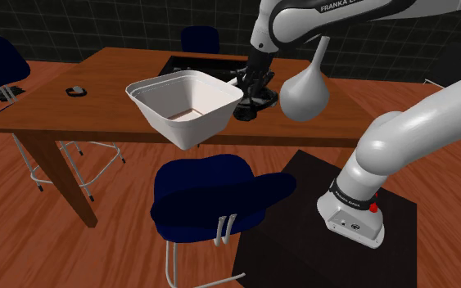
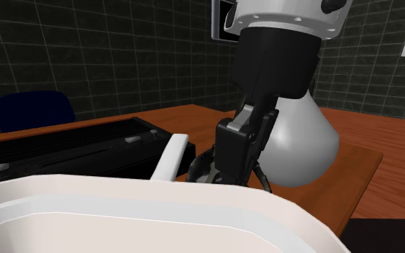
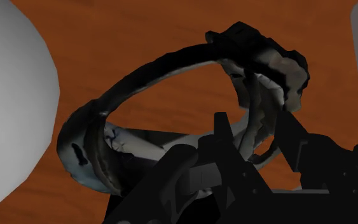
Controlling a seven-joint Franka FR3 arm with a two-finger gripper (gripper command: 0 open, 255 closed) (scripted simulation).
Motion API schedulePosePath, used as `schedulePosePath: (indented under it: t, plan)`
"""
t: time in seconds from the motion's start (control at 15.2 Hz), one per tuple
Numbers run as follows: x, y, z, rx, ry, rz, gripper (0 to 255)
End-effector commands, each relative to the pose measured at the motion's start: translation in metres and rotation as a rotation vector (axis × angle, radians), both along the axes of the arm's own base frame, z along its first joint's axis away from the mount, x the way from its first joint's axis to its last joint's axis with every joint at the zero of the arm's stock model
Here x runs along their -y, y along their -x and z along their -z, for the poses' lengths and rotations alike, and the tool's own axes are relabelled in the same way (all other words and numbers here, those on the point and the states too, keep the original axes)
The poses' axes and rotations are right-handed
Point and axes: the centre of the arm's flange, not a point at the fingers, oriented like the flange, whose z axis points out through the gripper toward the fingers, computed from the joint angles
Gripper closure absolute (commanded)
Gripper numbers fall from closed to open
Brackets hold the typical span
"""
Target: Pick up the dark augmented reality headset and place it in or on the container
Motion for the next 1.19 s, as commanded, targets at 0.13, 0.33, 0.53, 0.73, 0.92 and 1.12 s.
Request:
schedulePosePath:
  t: [0.13, 0.33, 0.53, 0.73, 0.92, 1.12]
  plan:
    - [0.000, 0.000, -0.005, 0.000, 0.000, 0.000, 255]
    - [0.000, 0.000, -0.021, 0.000, 0.000, 0.000, 255]
    - [0.000, 0.000, -0.037, 0.000, 0.000, 0.000, 255]
    - [0.000, 0.000, -0.053, 0.000, 0.000, 0.000, 255]
    - [0.000, 0.000, -0.068, 0.000, 0.000, 0.000, 255]
    - [0.000, 0.000, -0.084, 0.000, 0.000, 0.000, 255]
